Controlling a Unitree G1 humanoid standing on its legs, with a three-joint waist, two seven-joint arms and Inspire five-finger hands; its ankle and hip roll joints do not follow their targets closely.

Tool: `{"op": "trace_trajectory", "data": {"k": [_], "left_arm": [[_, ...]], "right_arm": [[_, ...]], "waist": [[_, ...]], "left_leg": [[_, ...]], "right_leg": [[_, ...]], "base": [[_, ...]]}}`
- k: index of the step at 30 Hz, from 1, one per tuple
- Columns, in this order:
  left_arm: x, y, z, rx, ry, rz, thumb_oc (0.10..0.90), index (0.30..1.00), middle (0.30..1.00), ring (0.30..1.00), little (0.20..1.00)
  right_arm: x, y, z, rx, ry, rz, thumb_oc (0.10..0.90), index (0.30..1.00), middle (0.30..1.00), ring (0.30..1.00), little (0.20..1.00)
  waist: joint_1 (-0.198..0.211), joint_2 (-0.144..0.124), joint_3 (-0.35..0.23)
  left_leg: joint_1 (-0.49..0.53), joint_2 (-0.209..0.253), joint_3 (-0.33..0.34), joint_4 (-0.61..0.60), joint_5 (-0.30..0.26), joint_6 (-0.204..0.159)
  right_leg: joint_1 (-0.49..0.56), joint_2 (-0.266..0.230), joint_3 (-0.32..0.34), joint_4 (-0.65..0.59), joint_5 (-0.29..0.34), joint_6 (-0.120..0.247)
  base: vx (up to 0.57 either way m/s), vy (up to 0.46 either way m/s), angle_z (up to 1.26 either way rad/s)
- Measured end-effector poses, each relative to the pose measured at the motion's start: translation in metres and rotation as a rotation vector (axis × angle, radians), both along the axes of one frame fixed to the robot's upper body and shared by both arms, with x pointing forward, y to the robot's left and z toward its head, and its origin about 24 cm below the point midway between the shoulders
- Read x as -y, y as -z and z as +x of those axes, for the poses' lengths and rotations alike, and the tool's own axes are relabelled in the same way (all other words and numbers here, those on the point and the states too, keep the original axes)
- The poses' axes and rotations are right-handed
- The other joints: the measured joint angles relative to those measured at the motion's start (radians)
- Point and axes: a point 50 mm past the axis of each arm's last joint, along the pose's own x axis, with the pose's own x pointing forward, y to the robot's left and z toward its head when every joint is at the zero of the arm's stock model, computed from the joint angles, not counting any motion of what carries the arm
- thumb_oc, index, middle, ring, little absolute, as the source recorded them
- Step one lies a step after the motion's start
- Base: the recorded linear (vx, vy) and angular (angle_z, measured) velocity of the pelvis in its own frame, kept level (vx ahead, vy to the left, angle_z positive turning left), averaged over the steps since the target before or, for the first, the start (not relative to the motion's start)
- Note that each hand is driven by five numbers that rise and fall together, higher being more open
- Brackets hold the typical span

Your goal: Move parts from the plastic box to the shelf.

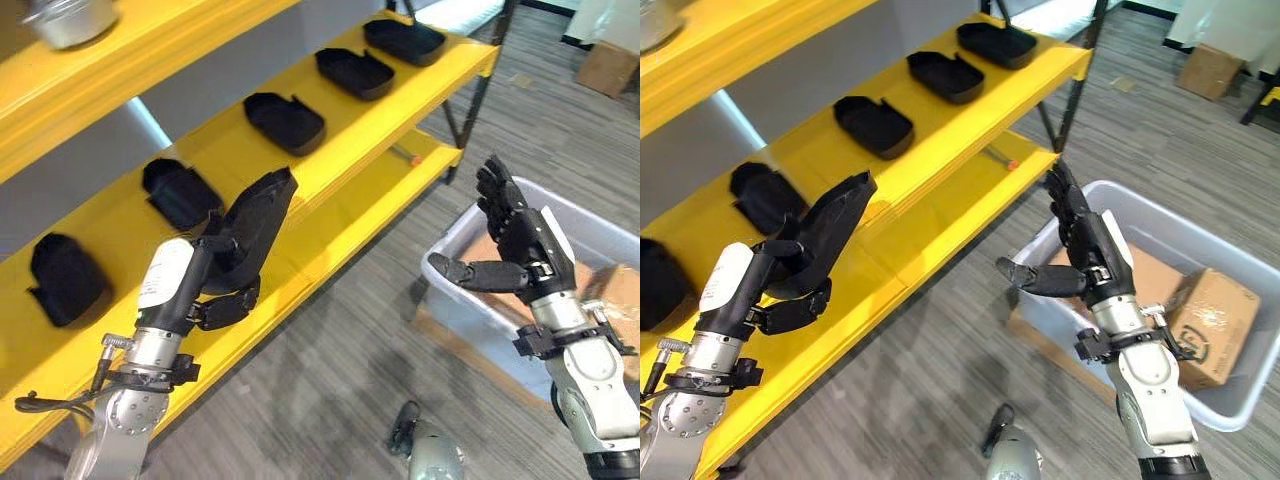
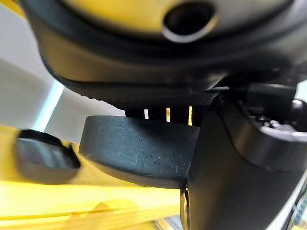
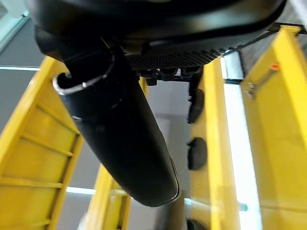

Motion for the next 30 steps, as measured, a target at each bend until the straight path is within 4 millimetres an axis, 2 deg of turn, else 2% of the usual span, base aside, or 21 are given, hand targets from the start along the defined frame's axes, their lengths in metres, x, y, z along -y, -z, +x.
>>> {"op": "trace_trajectory", "data": {"k": [1,2,4,5,7,10,13,15,19,22,24,27,28,29,30], "left_arm": [[0.002,0.001,0.002,-0.003,0.011,0.0,0.4,0.3,0.3,0.3,0.3],[0.003,0.004,0.0,-0.021,0.012,-0.001,0.4,0.3,0.3,0.3,0.3],[-0.003,0.015,-0.009,-0.079,-0.011,0.007,0.4,0.3,0.3,0.3,0.3],[-0.003,0.018,-0.01,-0.1,-0.016,0.012,0.4,0.3,0.3,0.3,0.3],[-0.007,0.023,-0.014,-0.128,-0.036,0.014,0.4,0.3,0.3,0.3,0.3],[-0.013,0.024,-0.019,-0.135,-0.064,0.018,0.4,0.3,0.3,0.3,0.3],[-0.015,0.023,-0.019,-0.131,-0.075,0.023,0.4,0.3,0.3,0.3,0.3],[-0.016,0.022,-0.019,-0.13,-0.076,0.024,0.4,0.3,0.3,0.3,0.3],[-0.017,0.022,-0.02,-0.127,-0.084,0.022,0.4,0.3,0.3,0.3,0.3],[-0.016,0.022,-0.019,-0.123,-0.084,0.029,0.4,0.3,0.3,0.3,0.3],[-0.017,0.021,-0.018,-0.12,-0.084,0.029,0.4,0.3,0.3,0.3,0.3],[-0.015,0.018,-0.015,-0.106,-0.073,0.03,0.4,0.3,0.3,0.3,0.3],[-0.015,0.018,-0.015,-0.105,-0.072,0.032,0.4,0.3,0.3,0.3,0.3],[-0.015,0.018,-0.014,-0.104,-0.074,0.032,0.4,0.3,0.3,0.3,0.3],[-0.016,0.017,-0.013,-0.102,-0.075,0.033,0.4,0.3,0.3,0.3,0.3]], "right_arm": [[0.001,0.006,-0.003,-0.025,0.006,0.004,0.9,1.0,1.0,1.0,1.0],[-0.001,0.016,-0.008,-0.063,0.001,0.012,0.9,1.0,1.0,1.0,1.0],[-0.01,0.03,-0.011,-0.111,-0.023,0.048,0.9,1.0,1.0,1.0,1.0],[-0.011,0.032,-0.011,-0.119,-0.024,0.058,0.9,1.0,1.0,1.0,1.0],[-0.014,0.034,-0.01,-0.117,-0.022,0.08,0.9,1.0,1.0,1.0,1.0],[-0.016,0.036,-0.01,-0.116,-0.019,0.098,0.9,1.0,1.0,1.0,1.0],[-0.019,0.037,-0.01,-0.113,-0.014,0.101,0.9,1.0,1.0,1.0,1.0],[-0.02,0.038,-0.01,-0.114,-0.008,0.102,0.9,1.0,1.0,1.0,1.0],[-0.024,0.041,-0.009,-0.126,-0.015,0.099,0.9,1.0,1.0,1.0,1.0],[-0.028,0.047,-0.006,-0.149,-0.023,0.11,0.9,1.0,1.0,1.0,1.0],[-0.032,0.054,-0.002,-0.172,-0.026,0.151,0.9,1.0,1.0,1.0,1.0],[-0.033,0.068,-0.004,-0.24,-0.022,0.209,0.9,1.0,1.0,1.0,1.0],[-0.032,0.07,-0.005,-0.257,-0.017,0.207,0.9,1.0,1.0,1.0,1.0],[-0.032,0.072,-0.006,-0.269,-0.013,0.208,0.9,1.0,1.0,1.0,1.0],[-0.032,0.074,-0.007,-0.278,-0.017,0.208,0.9,1.0,1.0,1.0,1.0]], "waist": [[-0.003,-0.001,-0.001],[-0.003,-0.015,-0.009],[0.032,-0.06,-0.033],[0.038,-0.073,-0.04],[0.048,-0.097,-0.055],[0.085,-0.139,-0.081],[0.093,-0.169,-0.099],[0.089,-0.182,-0.107],[0.106,-0.189,-0.11],[0.117,-0.204,-0.109],[0.123,-0.217,-0.108],[0.123,-0.235,-0.095],[0.114,-0.236,-0.089],[0.106,-0.226,-0.073],[0.081,-0.213,-0.057]], "left_leg": [[-0.006,-0.018,-0.009,-0.023,-0.038,-0.019],[-0.015,-0.045,-0.024,-0.034,-0.064,-0.015],[-0.041,-0.095,-0.03,-0.01,-0.079,0.013],[-0.055,-0.108,-0.04,0.014,-0.087,0.029],[-0.074,-0.131,-0.074,0.043,-0.1,0.048],[-0.074,-0.145,-0.083,0.05,-0.098,0.053],[-0.091,-0.145,-0.102,0.064,-0.097,0.053],[-0.089,-0.144,-0.123,0.067,-0.097,0.053],[-0.09,-0.148,-0.126,0.071,-0.098,0.055],[-0.125,-0.171,-0.139,0.129,-0.12,0.071],[-0.165,-0.192,-0.148,0.197,-0.148,0.084],[-0.269,-0.25,-0.167,0.388,-0.229,0.145],[-0.298,-0.272,-0.172,0.435,-0.249,0.158],[-0.316,-0.286,-0.178,0.475,-0.269,0.184],[-0.334,-0.296,-0.207,0.499,-0.281,0.21]], "right_leg": [[-0.007,-0.026,0.003,0.003,0.019,0.028],[-0.012,-0.043,0.034,-0.018,0.047,0.05],[-0.017,-0.049,0.123,-0.089,0.104,0.082],[-0.003,-0.053,0.135,-0.124,0.129,0.092],[0.035,-0.057,0.151,-0.189,0.164,0.107],[0.072,-0.051,0.141,-0.255,0.212,0.115],[0.092,-0.049,0.117,-0.285,0.241,0.123],[0.119,-0.05,0.094,-0.304,0.248,0.127],[0.133,-0.051,0.088,-0.318,0.26,0.132],[0.136,-0.075,0.084,-0.333,0.281,0.139],[0.141,-0.097,0.08,-0.343,0.298,0.142],[0.163,-0.152,0.066,-0.383,0.368,0.164],[0.164,-0.18,0.082,-0.382,0.407,0.173],[0.163,-0.19,0.131,-0.383,0.477,0.168],[0.148,-0.189,0.223,-0.366,0.525,0.112]], "base": [[0.03,0.233,0.72],[0.0,0.274,0.6],[-0.01,0.199,0.27],[0.0,0.162,0.24],[-0.02,0.165,0.37],[-0.01,0.14,0.13],[-0.01,0.112,0.16],[-0.01,0.122,0.24],[-0.03,0.138,0.06],[-0.06,0.169,0.13],[-0.04,0.218,0.19],[-0.04,0.22,0.33],[-0.04,0.212,0.44],[-0.02,0.234,0.46],[0.09,0.24,0.56]]}}
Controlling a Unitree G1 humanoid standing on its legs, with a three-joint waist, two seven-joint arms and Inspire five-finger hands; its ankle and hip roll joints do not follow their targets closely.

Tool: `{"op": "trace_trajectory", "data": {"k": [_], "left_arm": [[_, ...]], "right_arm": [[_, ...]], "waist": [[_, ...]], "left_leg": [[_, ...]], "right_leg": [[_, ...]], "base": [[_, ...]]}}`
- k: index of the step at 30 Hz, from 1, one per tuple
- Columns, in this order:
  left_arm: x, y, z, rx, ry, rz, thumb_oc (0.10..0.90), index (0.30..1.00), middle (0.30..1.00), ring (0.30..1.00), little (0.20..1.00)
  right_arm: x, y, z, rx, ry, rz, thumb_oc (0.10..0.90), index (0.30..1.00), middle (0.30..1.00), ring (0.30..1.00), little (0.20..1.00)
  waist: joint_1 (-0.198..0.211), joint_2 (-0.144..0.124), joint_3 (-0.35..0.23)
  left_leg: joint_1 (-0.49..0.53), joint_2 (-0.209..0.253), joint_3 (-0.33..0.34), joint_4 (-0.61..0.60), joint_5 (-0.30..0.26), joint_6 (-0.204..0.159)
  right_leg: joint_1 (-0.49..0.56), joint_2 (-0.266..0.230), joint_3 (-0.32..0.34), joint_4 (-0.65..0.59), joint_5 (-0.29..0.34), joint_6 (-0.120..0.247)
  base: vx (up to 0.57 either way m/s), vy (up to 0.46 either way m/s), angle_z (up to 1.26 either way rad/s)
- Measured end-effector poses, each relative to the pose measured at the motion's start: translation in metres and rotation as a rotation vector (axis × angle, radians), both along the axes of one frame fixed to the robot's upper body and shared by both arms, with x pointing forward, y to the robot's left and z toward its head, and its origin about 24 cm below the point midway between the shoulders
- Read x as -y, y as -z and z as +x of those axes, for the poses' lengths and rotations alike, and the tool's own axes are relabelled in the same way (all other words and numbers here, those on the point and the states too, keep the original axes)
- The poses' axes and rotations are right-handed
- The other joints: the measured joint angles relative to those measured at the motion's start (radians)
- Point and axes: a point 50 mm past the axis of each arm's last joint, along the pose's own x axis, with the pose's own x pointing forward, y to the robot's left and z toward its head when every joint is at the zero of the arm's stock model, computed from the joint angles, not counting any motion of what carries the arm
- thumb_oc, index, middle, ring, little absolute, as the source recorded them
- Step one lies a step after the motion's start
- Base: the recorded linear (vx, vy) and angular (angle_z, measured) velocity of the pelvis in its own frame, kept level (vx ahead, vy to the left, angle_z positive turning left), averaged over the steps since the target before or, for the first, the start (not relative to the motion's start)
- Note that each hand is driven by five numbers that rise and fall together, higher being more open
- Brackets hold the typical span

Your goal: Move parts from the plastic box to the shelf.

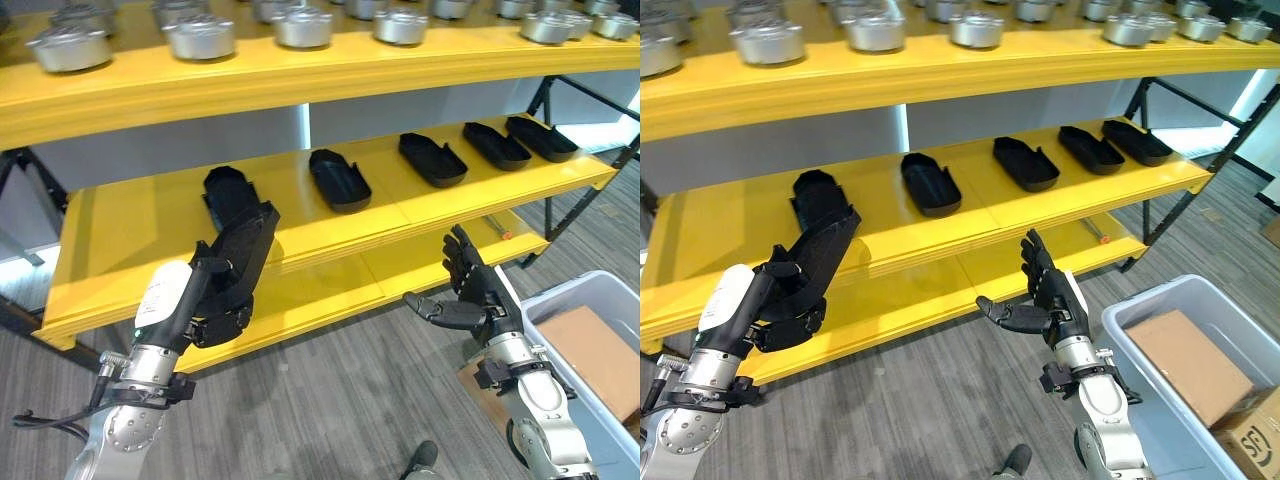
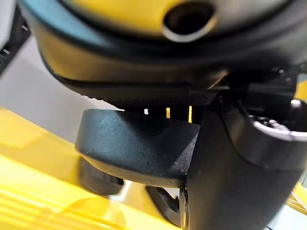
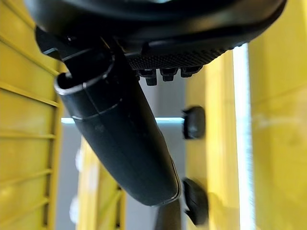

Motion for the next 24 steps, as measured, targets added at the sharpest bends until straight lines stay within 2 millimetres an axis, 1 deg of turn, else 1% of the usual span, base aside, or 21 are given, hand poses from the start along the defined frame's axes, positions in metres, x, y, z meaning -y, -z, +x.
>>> {"op": "trace_trajectory", "data": {"k": [1,2,3,4,5,6,7,8,9,10,11,12,15,19,20,21,22,24], "left_arm": [[-0.001,0.0,0.002,0.001,-0.002,0.0,0.4,0.3,0.3,0.3,0.3],[-0.002,0.001,0.004,-0.004,-0.014,-0.009,0.4,0.3,0.3,0.3,0.3],[-0.004,0.002,0.005,-0.011,-0.027,-0.012,0.4,0.3,0.3,0.3,0.3],[-0.006,0.003,0.005,-0.021,-0.034,-0.003,0.4,0.3,0.3,0.3,0.3],[-0.008,0.003,0.005,-0.037,-0.037,0.015,0.4,0.3,0.3,0.3,0.3],[-0.009,0.004,0.004,-0.047,-0.04,0.014,0.4,0.3,0.3,0.3,0.3],[-0.007,0.006,0.004,-0.059,-0.036,0.013,0.4,0.3,0.3,0.3,0.3],[-0.006,0.007,0.005,-0.06,-0.035,0.01,0.4,0.3,0.3,0.3,0.3],[-0.005,0.008,0.006,-0.06,-0.033,0.001,0.4,0.3,0.3,0.3,0.3],[-0.002,0.008,0.006,-0.061,-0.024,-0.003,0.4,0.3,0.3,0.3,0.3],[-0.001,0.007,0.006,-0.058,-0.019,-0.005,0.4,0.3,0.3,0.3,0.3],[0.0,0.006,0.006,-0.053,-0.014,-0.006,0.4,0.3,0.3,0.3,0.3],[0.002,0.007,0.006,-0.057,-0.003,-0.008,0.4,0.3,0.3,0.3,0.3],[0.003,0.006,0.006,-0.056,0.007,-0.002,0.4,0.3,0.3,0.3,0.3],[0.006,0.007,0.007,-0.061,0.016,-0.004,0.4,0.3,0.3,0.3,0.3],[0.008,0.01,0.006,-0.073,0.026,-0.006,0.4,0.3,0.3,0.3,0.3],[0.008,0.01,0.006,-0.073,0.027,-0.007,0.4,0.3,0.3,0.3,0.3],[0.008,0.01,0.006,-0.074,0.028,-0.007,0.4,0.3,0.3,0.3,0.3]], "right_arm": [[0.0,0.002,-0.002,-0.009,-0.009,0.001,0.9,1.0,1.0,1.0,1.0],[-0.001,0.008,-0.006,-0.037,-0.024,0.014,0.9,1.0,1.0,1.0,1.0],[-0.002,0.014,-0.01,-0.07,-0.047,0.02,0.9,1.0,1.0,1.0,1.0],[-0.002,0.018,-0.014,-0.09,-0.055,0.023,0.9,1.0,1.0,1.0,1.0],[0.001,0.016,-0.015,-0.082,-0.045,0.027,0.9,1.0,1.0,1.0,1.0],[0.003,0.014,-0.014,-0.077,-0.041,0.024,0.9,1.0,1.0,1.0,1.0],[0.004,0.013,-0.013,-0.073,-0.041,0.031,0.9,1.0,1.0,1.0,1.0],[0.003,0.013,-0.013,-0.073,-0.046,0.036,0.9,1.0,1.0,1.0,1.0],[0.004,0.012,-0.012,-0.069,-0.047,0.03,0.9,1.0,1.0,1.0,1.0],[0.005,0.008,-0.01,-0.057,-0.049,0.02,0.9,1.0,1.0,1.0,1.0],[0.005,0.007,-0.009,-0.054,-0.051,0.015,0.9,1.0,1.0,1.0,1.0],[0.006,0.007,-0.009,-0.054,-0.05,0.013,0.9,1.0,1.0,1.0,1.0],[0.008,0.006,-0.009,-0.05,-0.042,0.025,0.9,1.0,1.0,1.0,1.0],[0.011,0.004,-0.008,-0.042,-0.028,0.025,0.9,1.0,1.0,1.0,1.0],[0.013,0.004,-0.009,-0.041,-0.019,0.024,0.9,1.0,1.0,1.0,1.0],[0.015,0.004,-0.01,-0.04,-0.013,0.022,0.9,1.0,1.0,1.0,1.0],[0.015,0.003,-0.009,-0.038,-0.012,0.021,0.9,1.0,1.0,1.0,1.0],[0.015,0.003,-0.009,-0.037,-0.013,0.018,0.9,1.0,1.0,1.0,1.0]], "waist": [[-0.021,0.009,0.015],[-0.033,0.025,0.025],[-0.033,0.032,0.03],[-0.034,0.026,0.035],[-0.05,-0.008,0.037],[-0.05,-0.008,0.039],[-0.049,-0.019,0.038],[-0.05,-0.031,0.033],[-0.049,-0.029,0.035],[-0.052,-0.014,0.043],[-0.051,-0.011,0.043],[-0.051,-0.011,0.043],[-0.052,-0.007,0.043],[-0.053,-0.003,0.041],[-0.055,0.002,0.039],[-0.056,0.016,0.029],[-0.059,0.02,0.026],[-0.055,0.03,0.022]], "left_leg": [[-0.006,-0.013,-0.03,0.006,0.008,0.017],[-0.011,-0.002,-0.063,-0.007,0.023,0.043],[-0.009,0.01,-0.089,-0.045,0.048,0.057],[0.008,0.015,-0.108,-0.109,0.1,0.05],[0.038,-0.008,-0.101,-0.216,0.165,0.055],[0.048,-0.013,-0.099,-0.245,0.182,0.053],[0.072,-0.033,-0.097,-0.293,0.214,0.046],[0.081,-0.048,-0.098,-0.3,0.218,0.041],[0.085,-0.053,-0.098,-0.302,0.218,0.041],[0.089,-0.049,-0.101,-0.31,0.218,0.041],[0.097,-0.048,-0.1,-0.324,0.221,0.036],[0.112,-0.04,-0.099,-0.344,0.225,0.03],[0.157,-0.03,-0.096,-0.38,0.231,0.02],[0.184,-0.021,-0.096,-0.426,0.244,0.009],[0.196,-0.019,-0.099,-0.445,0.251,0.007],[0.2,-0.014,-0.108,-0.47,0.26,0.002],[0.201,-0.013,-0.107,-0.479,0.266,0.003],[0.2,-0.011,-0.114,-0.496,0.281,-0.005]], "right_leg": [[-0.02,0.007,0.115,0.047,0.0,-0.006],[-0.057,0.088,0.306,0.128,-0.192,0.066],[-0.08,0.201,0.397,0.187,-0.359,0.082],[-0.095,0.289,0.422,0.233,-0.45,0.075],[-0.104,0.347,0.38,0.26,-0.505,0.064],[-0.106,0.374,0.363,0.259,-0.518,0.057],[-0.063,0.449,0.33,0.222,-0.517,0.044],[-0.034,0.475,0.324,0.194,-0.516,0.01],[-0.021,0.476,0.323,0.173,-0.514,-0.026],[-0.009,0.48,0.33,0.155,-0.501,-0.023],[-0.004,0.482,0.335,0.143,-0.499,-0.027],[0.011,0.491,0.34,0.125,-0.494,-0.035],[0.057,0.496,0.344,0.085,-0.491,-0.039],[0.081,0.503,0.342,0.054,-0.486,-0.046],[0.092,0.505,0.338,0.042,-0.483,-0.049],[0.097,0.508,0.336,0.024,-0.482,-0.05],[0.097,0.508,0.335,0.016,-0.474,-0.054],[0.096,0.51,0.33,0.004,-0.47,-0.057]], "base": [[0.1,0.203,0.69],[0.06,0.108,0.57],[0.04,0.105,0.44],[0.02,0.06,0.46],[0.02,0.08,0.43],[0.01,0.002,0.38],[0.01,-0.008,0.15],[0.05,-0.037,0.13],[0.04,-0.025,0.08],[0.06,-0.041,0.0],[0.12,-0.097,-0.02],[0.12,-0.097,-0.02],[0.1,-0.088,-0.03],[0.09,-0.102,0.0],[0.08,-0.154,0.09],[0.09,-0.198,0.08],[0.03,-0.119,0.08],[0.0,-0.103,0.08]]}}
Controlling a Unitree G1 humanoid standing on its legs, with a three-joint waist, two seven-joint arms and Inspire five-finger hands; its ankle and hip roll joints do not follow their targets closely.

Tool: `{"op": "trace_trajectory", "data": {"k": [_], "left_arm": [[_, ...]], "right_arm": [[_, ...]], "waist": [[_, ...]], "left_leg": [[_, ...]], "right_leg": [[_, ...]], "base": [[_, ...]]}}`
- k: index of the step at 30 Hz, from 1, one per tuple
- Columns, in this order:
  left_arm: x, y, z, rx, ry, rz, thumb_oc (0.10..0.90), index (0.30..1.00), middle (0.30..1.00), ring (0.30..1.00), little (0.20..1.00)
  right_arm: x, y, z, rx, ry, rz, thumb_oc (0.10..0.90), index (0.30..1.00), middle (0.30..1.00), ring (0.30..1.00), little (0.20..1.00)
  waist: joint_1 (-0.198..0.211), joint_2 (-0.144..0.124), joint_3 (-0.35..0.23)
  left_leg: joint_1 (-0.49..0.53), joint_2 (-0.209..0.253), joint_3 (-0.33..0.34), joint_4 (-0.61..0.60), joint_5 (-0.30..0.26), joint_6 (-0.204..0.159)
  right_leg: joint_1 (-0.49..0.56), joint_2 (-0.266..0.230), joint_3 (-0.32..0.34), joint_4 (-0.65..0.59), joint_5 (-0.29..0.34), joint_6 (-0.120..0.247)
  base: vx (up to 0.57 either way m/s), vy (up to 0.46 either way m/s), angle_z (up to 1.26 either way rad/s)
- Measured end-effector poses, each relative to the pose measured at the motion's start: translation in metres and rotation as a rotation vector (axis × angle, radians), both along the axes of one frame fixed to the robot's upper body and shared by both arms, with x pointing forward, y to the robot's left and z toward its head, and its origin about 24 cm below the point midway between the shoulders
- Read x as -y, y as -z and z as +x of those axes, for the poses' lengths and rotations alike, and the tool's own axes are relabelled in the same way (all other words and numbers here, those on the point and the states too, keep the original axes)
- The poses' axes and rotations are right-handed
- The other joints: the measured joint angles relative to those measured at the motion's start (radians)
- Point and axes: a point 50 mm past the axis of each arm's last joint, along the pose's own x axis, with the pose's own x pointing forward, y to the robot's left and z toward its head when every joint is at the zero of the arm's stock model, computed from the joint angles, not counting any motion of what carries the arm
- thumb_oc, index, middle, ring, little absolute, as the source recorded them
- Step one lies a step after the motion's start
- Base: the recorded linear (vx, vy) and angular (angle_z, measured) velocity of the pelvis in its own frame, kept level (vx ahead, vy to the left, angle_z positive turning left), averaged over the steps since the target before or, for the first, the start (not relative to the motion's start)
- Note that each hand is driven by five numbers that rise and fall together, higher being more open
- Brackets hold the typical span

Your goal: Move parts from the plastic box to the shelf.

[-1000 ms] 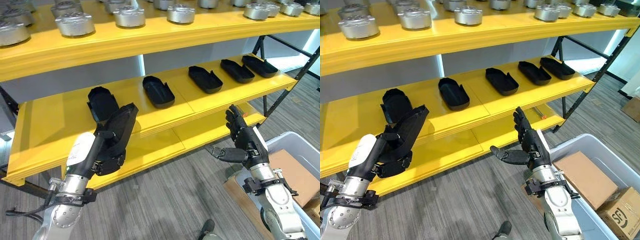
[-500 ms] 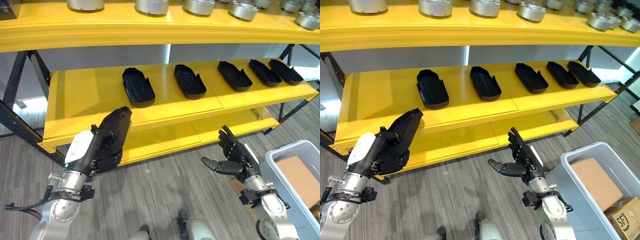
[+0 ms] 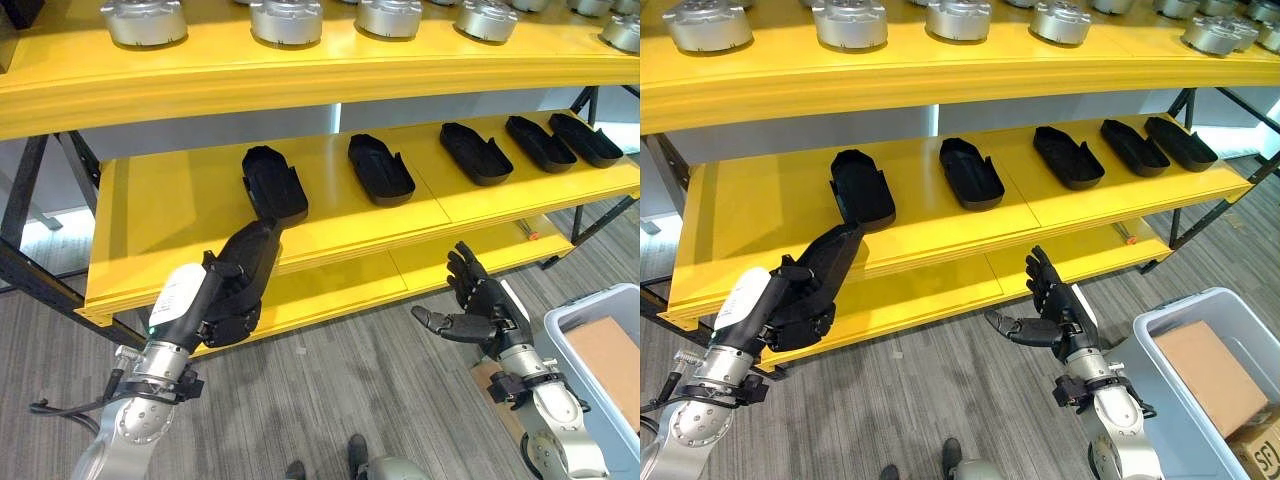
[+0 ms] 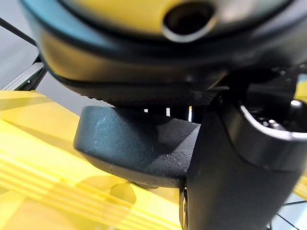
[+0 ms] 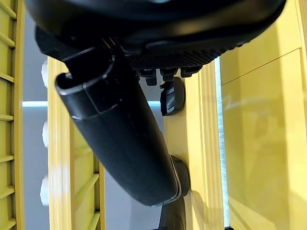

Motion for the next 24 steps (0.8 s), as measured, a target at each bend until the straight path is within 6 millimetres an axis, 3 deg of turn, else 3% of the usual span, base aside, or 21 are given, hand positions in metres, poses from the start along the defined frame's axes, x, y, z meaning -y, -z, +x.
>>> {"op": "trace_trajectory", "data": {"k": [6,7,9,10,11,13,14,15,16,18,20,22,24], "left_arm": [[0.001,0.0,0.0,-0.001,0.006,0.0,0.4,0.3,0.3,0.3,0.3],[0.007,-0.002,0.006,0.011,0.035,-0.004,0.4,0.3,0.3,0.3,0.3],[0.014,-0.003,0.009,0.019,0.063,-0.008,0.4,0.3,0.3,0.3,0.3],[0.015,-0.003,0.008,0.018,0.07,-0.01,0.4,0.3,0.3,0.3,0.3],[0.016,-0.003,0.008,0.021,0.079,-0.009,0.4,0.3,0.3,0.3,0.3],[0.017,-0.005,0.009,0.033,0.086,-0.01,0.4,0.3,0.3,0.3,0.3],[0.018,-0.006,0.011,0.042,0.094,-0.008,0.4,0.3,0.3,0.3,0.3],[0.018,-0.007,0.011,0.048,0.096,-0.011,0.4,0.3,0.3,0.3,0.3],[0.021,-0.009,0.014,0.064,0.111,-0.017,0.4,0.3,0.3,0.3,0.3],[0.022,-0.012,0.017,0.084,0.113,-0.038,0.4,0.3,0.3,0.3,0.3],[0.021,-0.011,0.016,0.076,0.108,-0.062,0.4,0.3,0.3,0.3,0.3],[0.022,-0.011,0.016,0.077,0.109,-0.064,0.4,0.3,0.3,0.3,0.3],[0.022,-0.012,0.017,0.083,0.114,-0.064,0.4,0.3,0.3,0.3,0.3]], "right_arm": [[0.004,-0.003,0.0,0.007,0.001,-0.023,0.9,1.0,1.0,1.0,1.0],[0.008,-0.005,0.0,0.012,0.015,-0.038,0.9,1.0,1.0,1.0,1.0],[0.01,-0.006,0.0,0.013,0.024,-0.049,0.9,1.0,1.0,1.0,1.0],[0.01,-0.007,0.002,0.019,0.024,-0.049,0.9,1.0,1.0,1.0,1.0],[0.008,-0.008,0.003,0.026,0.025,-0.04,0.9,1.0,1.0,1.0,1.0],[0.009,-0.008,0.003,0.03,0.032,-0.038,0.9,1.0,1.0,1.0,1.0],[0.011,-0.009,0.003,0.038,0.05,-0.031,0.9,1.0,1.0,1.0,1.0],[0.013,-0.009,0.002,0.043,0.068,-0.021,0.9,1.0,1.0,1.0,1.0],[0.02,-0.009,-0.001,0.045,0.112,-0.019,0.9,1.0,1.0,1.0,1.0],[0.028,-0.013,0.0,0.053,0.145,-0.037,0.9,1.0,1.0,1.0,1.0],[0.032,-0.015,-0.001,0.057,0.158,-0.052,0.9,1.0,1.0,1.0,1.0],[0.036,-0.012,-0.006,0.047,0.181,-0.053,0.9,1.0,1.0,1.0,1.0],[0.042,-0.011,-0.012,0.041,0.205,-0.068,0.9,1.0,1.0,1.0,1.0]], "waist": [[0.004,0.044,-0.001],[-0.019,0.051,0.001],[-0.039,0.047,0.003],[-0.031,0.048,0.005],[-0.03,0.042,0.009],[-0.037,0.034,0.016],[-0.046,0.028,0.029],[-0.055,0.025,0.034],[-0.064,0.024,0.046],[-0.055,0.026,0.081],[-0.048,0.043,0.097],[-0.058,0.067,0.102],[-0.063,0.116,0.102]], "left_leg": [[-0.039,0.004,-0.037,0.006,0.02,-0.025],[-0.095,-0.018,-0.045,0.02,0.073,-0.091],[-0.115,-0.035,0.0,0.019,0.12,-0.118],[-0.131,-0.024,0.049,0.056,0.097,-0.096],[-0.162,0.042,0.117,0.148,0.036,-0.057],[-0.15,0.134,0.16,0.162,0.025,-0.053],[-0.14,0.194,0.158,0.135,0.026,-0.063],[-0.137,0.226,0.169,0.105,0.033,-0.062],[-0.145,0.306,0.134,0.01,0.063,-0.102],[-0.146,0.391,0.152,-0.091,0.08,-0.122],[-0.162,0.427,0.18,-0.094,0.101,-0.116],[-0.16,0.429,0.21,-0.065,0.117,-0.11],[-0.159,0.414,0.201,-0.044,0.104,-0.088]], "right_leg": [[-0.016,0.01,-0.024,-0.001,0.0,-0.005],[-0.044,-0.022,-0.053,0.022,-0.011,-0.012],[-0.054,-0.065,-0.08,0.02,-0.008,-0.027],[-0.055,-0.072,-0.09,0.019,-0.002,-0.038],[-0.051,-0.073,-0.106,0.02,-0.008,-0.048],[-0.053,-0.067,-0.114,0.028,-0.026,-0.067],[-0.05,-0.078,-0.124,0.035,-0.03,-0.07],[-0.053,-0.078,-0.132,0.039,-0.032,-0.069],[-0.075,-0.073,-0.097,0.07,-0.05,-0.028],[-0.113,-0.073,-0.077,0.143,-0.074,-0.031],[-0.128,-0.08,-0.051,0.183,-0.09,-0.01],[-0.128,-0.097,-0.046,0.209,-0.101,0.032],[-0.126,-0.1,-0.023,0.211,-0.101,0.085]], "base": [[-0.05,-0.057,0.26],[-0.02,-0.01,1.08],[0.0,0.011,0.9],[0.02,0.029,0.38],[0.05,0.078,0.31],[0.06,0.063,0.31],[0.11,0.113,0.29],[0.13,0.247,0.45],[0.1,0.204,0.37],[0.02,0.146,-0.05],[0.04,0.2,-0.38],[0.09,0.236,-0.24],[0.14,0.245,-0.29]]}}
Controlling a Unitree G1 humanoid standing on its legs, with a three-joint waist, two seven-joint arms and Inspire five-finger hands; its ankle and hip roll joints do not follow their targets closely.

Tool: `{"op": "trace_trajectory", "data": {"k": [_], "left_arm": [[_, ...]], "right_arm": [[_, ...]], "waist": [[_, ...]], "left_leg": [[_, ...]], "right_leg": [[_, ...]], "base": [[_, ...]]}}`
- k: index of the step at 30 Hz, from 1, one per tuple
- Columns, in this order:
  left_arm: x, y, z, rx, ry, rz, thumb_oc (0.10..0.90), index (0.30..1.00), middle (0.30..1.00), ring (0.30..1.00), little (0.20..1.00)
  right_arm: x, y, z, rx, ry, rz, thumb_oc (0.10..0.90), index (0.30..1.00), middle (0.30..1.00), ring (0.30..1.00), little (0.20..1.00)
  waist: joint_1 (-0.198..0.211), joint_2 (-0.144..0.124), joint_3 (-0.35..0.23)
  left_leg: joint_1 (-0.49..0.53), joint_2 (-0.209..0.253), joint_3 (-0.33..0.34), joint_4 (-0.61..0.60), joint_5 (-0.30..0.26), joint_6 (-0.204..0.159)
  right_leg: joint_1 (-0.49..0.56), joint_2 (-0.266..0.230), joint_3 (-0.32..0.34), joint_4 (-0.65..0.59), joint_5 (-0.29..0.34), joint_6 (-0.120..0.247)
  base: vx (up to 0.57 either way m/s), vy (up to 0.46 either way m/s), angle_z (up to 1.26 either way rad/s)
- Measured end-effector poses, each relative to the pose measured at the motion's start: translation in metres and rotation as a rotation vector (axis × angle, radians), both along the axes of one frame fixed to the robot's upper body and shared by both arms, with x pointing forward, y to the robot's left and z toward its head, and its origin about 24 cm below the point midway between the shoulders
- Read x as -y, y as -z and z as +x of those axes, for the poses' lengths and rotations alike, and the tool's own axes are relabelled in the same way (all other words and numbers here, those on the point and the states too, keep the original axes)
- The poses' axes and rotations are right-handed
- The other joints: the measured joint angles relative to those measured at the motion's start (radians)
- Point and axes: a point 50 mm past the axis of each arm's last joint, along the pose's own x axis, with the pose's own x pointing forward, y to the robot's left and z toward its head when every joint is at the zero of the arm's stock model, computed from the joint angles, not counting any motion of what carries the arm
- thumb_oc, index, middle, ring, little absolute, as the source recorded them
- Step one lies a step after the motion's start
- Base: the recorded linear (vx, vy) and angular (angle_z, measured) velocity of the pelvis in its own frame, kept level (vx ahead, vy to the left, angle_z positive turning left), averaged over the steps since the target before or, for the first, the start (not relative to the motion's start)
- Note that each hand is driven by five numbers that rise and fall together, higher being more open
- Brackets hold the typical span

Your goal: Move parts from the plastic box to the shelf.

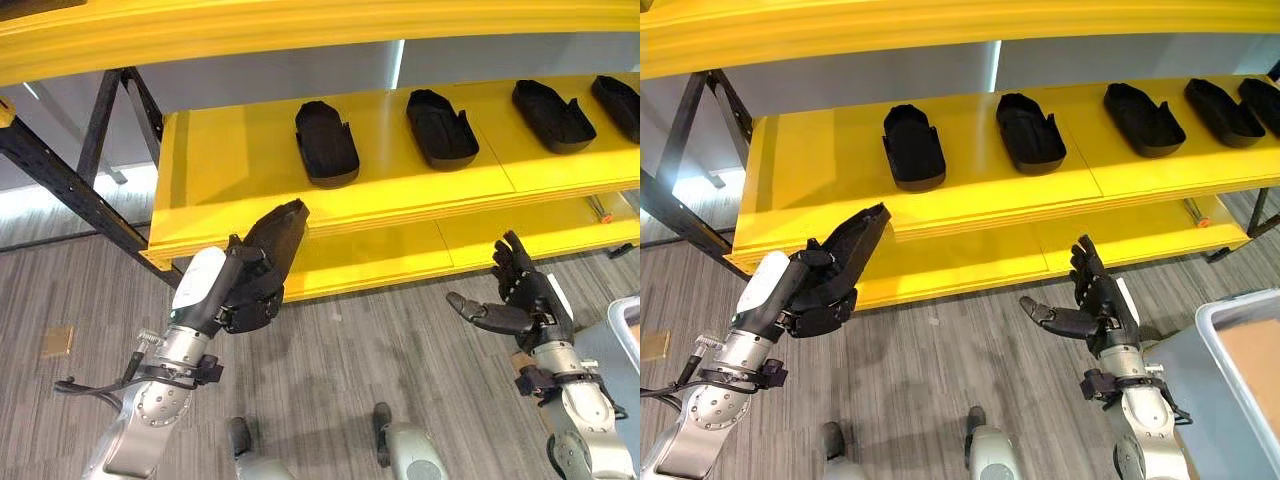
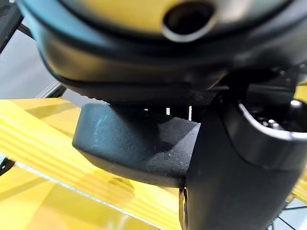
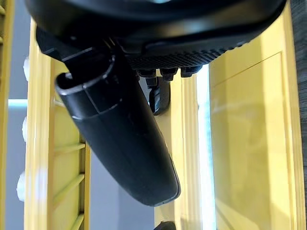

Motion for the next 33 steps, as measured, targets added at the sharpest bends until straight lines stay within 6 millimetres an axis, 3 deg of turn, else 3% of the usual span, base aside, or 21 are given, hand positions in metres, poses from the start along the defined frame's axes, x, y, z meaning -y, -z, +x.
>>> {"op": "trace_trajectory", "data": {"k": [1,4,5,9,13,19,26,27,30,32,33], "left_arm": [[-0.002,-0.001,0.001,0.002,-0.007,0.006,0.4,0.3,0.3,0.3,0.3],[-0.004,0.0,0.0,-0.006,-0.014,0.008,0.4,0.3,0.3,0.3,0.3],[-0.01,0.002,-0.004,-0.019,-0.038,0.02,0.4,0.3,0.3,0.3,0.3],[-0.024,-0.006,-0.006,0.03,-0.111,0.017,0.4,0.3,0.3,0.3,0.3],[-0.027,-0.009,-0.006,0.051,-0.137,-0.018,0.4,0.3,0.3,0.3,0.3],[-0.026,-0.01,-0.006,0.057,-0.133,-0.019,0.4,0.3,0.3,0.3,0.3],[-0.018,-0.025,0.003,0.136,-0.107,-0.027,0.4,0.3,0.3,0.3,0.3],[-0.012,-0.031,0.009,0.158,-0.074,-0.014,0.4,0.3,0.3,0.3,0.3],[-0.001,-0.04,0.019,0.195,-0.022,-0.002,0.4,0.3,0.3,0.3,0.3],[0.003,-0.044,0.024,0.2,0.007,0.024,0.4,0.3,0.3,0.3,0.3],[0.002,-0.04,0.025,0.183,0.007,0.037,0.4,0.3,0.3,0.3,0.3]], "right_arm": [[-0.003,0.005,-0.002,-0.014,0.009,0.022,0.9,1.0,1.0,1.0,1.0],[-0.008,0.015,-0.012,-0.049,0.004,0.049,0.9,1.0,1.0,1.0,1.0],[-0.018,0.024,-0.014,-0.074,-0.015,0.081,0.9,1.0,1.0,1.0,1.0],[-0.034,0.021,-0.01,-0.055,-0.081,0.07,0.9,1.0,1.0,1.0,1.0],[-0.039,0.0,0.011,0.044,-0.101,0.065,0.9,1.0,1.0,1.0,1.0],[-0.038,0.001,0.011,0.039,-0.098,0.06,0.9,1.0,1.0,1.0,1.0],[-0.041,-0.003,0.015,0.046,-0.122,0.041,0.9,1.0,1.0,1.0,1.0],[-0.043,-0.001,0.014,0.037,-0.131,0.045,0.9,1.0,1.0,1.0,1.0],[-0.048,0.003,0.012,0.017,-0.149,0.053,0.9,1.0,1.0,1.0,1.0],[-0.057,0.003,0.015,0.014,-0.186,0.058,0.9,1.0,1.0,1.0,1.0],[-0.07,0.007,0.016,-0.001,-0.233,0.08,0.9,1.0,1.0,1.0,1.0]], "waist": [[0.003,-0.018,-0.001],[0.006,-0.05,-0.009],[0.02,-0.079,-0.025],[0.077,-0.114,-0.045],[0.075,-0.129,-0.048],[0.07,-0.149,-0.054],[0.071,-0.156,-0.056],[0.066,-0.158,-0.057],[0.05,-0.146,-0.058],[0.033,-0.147,-0.057],[0.031,-0.148,-0.056]], "left_leg": [[0.0,-0.037,0.003,0.016,0.055,-0.061],[0.014,-0.127,0.026,0.021,0.072,-0.057],[0.048,-0.173,0.032,0.02,0.057,-0.051],[0.053,-0.185,0.024,0.051,0.031,-0.051],[0.029,-0.185,0.019,0.098,0.003,-0.054],[-0.056,-0.182,0.003,0.217,-0.047,-0.056],[-0.203,-0.209,-0.014,0.44,-0.155,-0.003],[-0.23,-0.234,-0.017,0.491,-0.184,0.028],[-0.261,-0.273,-0.017,0.536,-0.214,0.074],[-0.26,-0.289,-0.002,0.539,-0.224,0.099],[-0.219,-0.293,0.031,0.525,-0.236,0.122]], "right_leg": [[0.002,-0.036,0.028,-0.013,0.003,0.018],[0.087,-0.1,0.055,-0.144,0.05,0.014],[0.169,-0.139,0.056,-0.24,0.113,0.018],[0.222,-0.149,0.053,-0.296,0.158,0.073],[0.23,-0.154,0.052,-0.305,0.156,0.097],[0.219,-0.157,0.05,-0.337,0.144,0.112],[0.167,-0.195,0.057,-0.313,0.146,0.107],[0.164,-0.227,0.055,-0.296,0.152,0.099],[0.097,-0.246,0.07,-0.186,0.223,0.044],[0.03,-0.259,0.127,-0.099,0.292,0.01],[-0.007,-0.265,0.13,-0.051,0.257,0.015]], "base": [[0.17,0.203,-0.16],[0.16,0.179,0.22],[0.13,0.168,0.29],[0.08,0.175,0.16],[0.07,0.154,0.01],[0.04,0.087,-0.01],[0.04,0.167,0.03],[-0.01,0.218,0.14],[0.01,0.259,0.13],[0.1,0.164,-0.15],[0.15,0.053,-0.49]]}}
